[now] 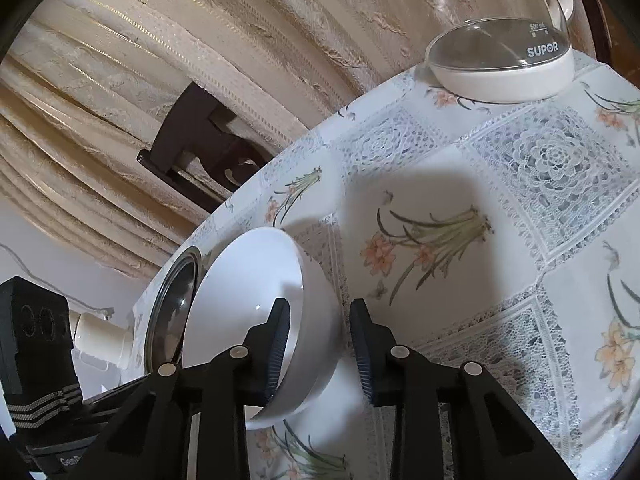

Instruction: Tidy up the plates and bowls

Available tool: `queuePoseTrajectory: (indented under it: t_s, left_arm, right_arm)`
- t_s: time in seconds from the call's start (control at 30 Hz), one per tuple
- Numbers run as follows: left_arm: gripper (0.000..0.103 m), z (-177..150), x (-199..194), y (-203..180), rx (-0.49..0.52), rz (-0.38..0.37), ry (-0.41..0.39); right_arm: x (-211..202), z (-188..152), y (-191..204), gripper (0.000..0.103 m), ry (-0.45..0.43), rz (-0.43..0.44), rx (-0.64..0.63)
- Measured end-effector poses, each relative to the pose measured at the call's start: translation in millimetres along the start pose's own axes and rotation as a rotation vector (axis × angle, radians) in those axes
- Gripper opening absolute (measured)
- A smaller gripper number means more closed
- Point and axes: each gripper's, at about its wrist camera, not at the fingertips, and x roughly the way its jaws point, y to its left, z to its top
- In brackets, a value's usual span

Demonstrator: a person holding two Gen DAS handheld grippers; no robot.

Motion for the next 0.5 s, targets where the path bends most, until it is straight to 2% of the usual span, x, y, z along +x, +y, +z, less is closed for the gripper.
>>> queuePoseTrajectory:
  t_s: [0.3,0.5]
  left_arm:
    - [0.048,1,0,3,-0.018,-0.009,-0.003]
    - [0.048,5,5,-4,0.006,-0.007,-0.005]
  right_arm:
    - [-1,1,1,0.032,-0.010,-0.014,-0.001]
    - [-10,5,-5,0.032,-0.042,-0.027,0.015]
